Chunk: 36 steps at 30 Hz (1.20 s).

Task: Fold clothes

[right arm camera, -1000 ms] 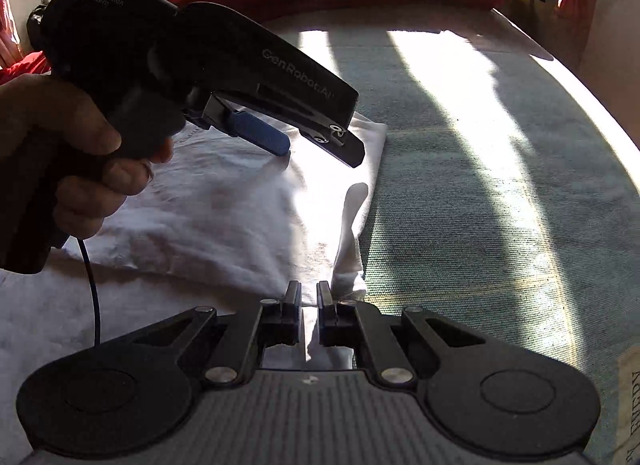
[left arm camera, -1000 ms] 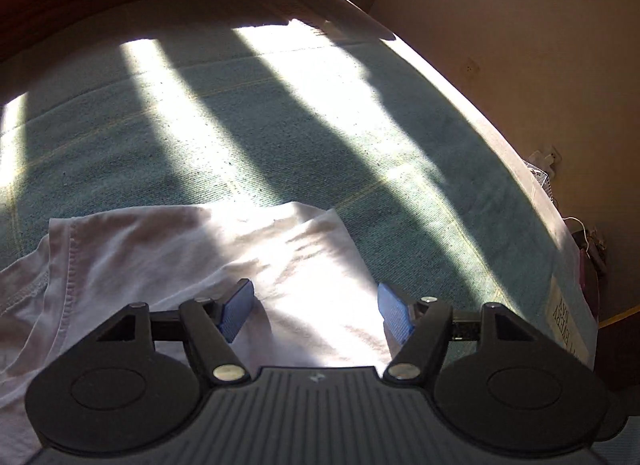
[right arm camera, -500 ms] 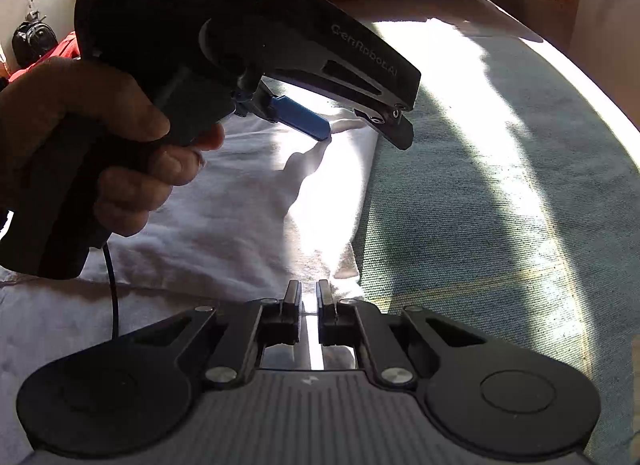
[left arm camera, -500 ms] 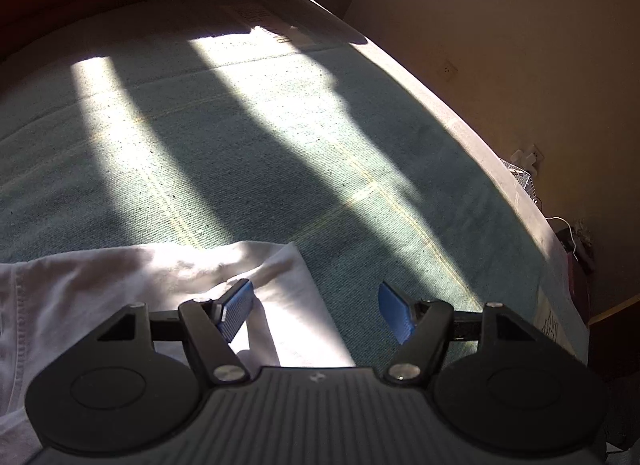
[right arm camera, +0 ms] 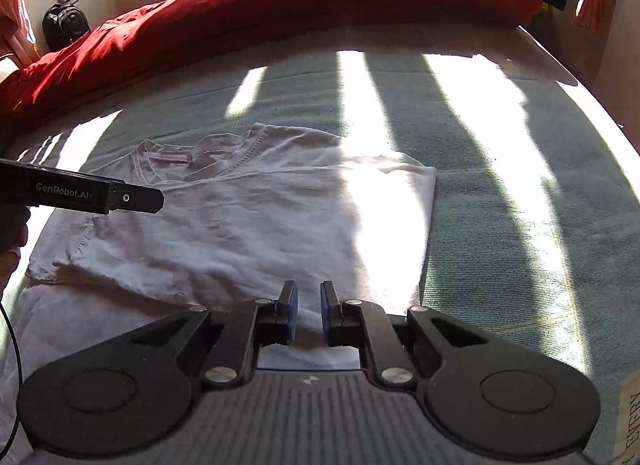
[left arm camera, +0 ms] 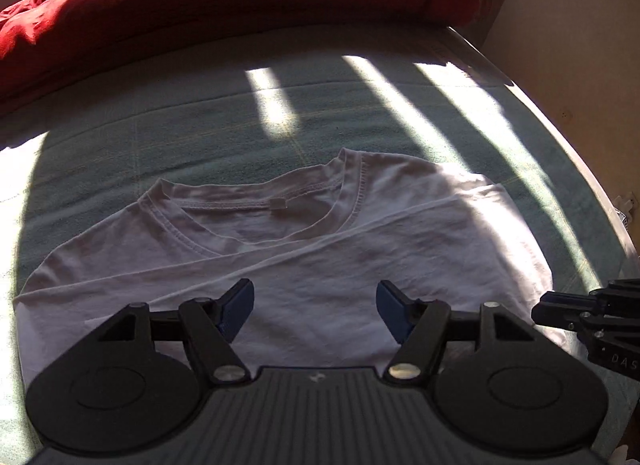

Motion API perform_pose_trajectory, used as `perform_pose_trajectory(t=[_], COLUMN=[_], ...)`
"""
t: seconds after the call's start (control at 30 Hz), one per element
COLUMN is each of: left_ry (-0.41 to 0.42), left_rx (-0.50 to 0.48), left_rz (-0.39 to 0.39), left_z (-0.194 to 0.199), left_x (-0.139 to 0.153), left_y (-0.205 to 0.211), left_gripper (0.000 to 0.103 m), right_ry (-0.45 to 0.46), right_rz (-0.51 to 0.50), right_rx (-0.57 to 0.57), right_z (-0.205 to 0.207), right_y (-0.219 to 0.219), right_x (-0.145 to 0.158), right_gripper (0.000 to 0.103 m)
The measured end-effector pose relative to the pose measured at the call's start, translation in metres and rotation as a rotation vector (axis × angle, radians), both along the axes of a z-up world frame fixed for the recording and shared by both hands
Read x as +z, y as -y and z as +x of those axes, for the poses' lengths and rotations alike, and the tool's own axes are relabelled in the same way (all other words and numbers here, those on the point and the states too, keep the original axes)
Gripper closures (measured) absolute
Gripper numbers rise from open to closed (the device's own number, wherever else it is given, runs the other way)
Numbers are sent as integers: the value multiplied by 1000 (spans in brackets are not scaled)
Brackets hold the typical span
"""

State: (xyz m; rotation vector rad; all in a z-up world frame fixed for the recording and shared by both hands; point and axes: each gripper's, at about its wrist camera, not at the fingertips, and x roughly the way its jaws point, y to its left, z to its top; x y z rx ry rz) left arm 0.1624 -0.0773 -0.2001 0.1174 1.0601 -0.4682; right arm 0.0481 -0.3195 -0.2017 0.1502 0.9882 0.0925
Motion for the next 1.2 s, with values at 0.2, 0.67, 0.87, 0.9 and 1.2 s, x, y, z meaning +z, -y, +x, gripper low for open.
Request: perform_pose_trajectory(t=[0.2, 0.67, 0.87, 0.9, 1.2], left_ry=[24, 1, -4, 1, 18], left_rx=[225, 335, 287, 285, 327], left_rz=[0, -53, -44, -44, -64], left_z=[-12, 32, 29, 27, 21], left_x=[-8, -42, -39, -37, -26], left_y=[-73, -111, -105, -105, -118], left_gripper=[41, 70, 100, 100, 102], right_ry=[-3, -32, -31, -30, -19], right_rz=[7, -14, -13, -11, -10], right_rx=[48, 85, 74, 73, 56], right_z=[10, 23, 25, 26, 29], right_y=[-28, -53, -50, -50, -44], right_x=[5, 0, 0, 0, 0], right_gripper=[89, 87, 87, 87, 87])
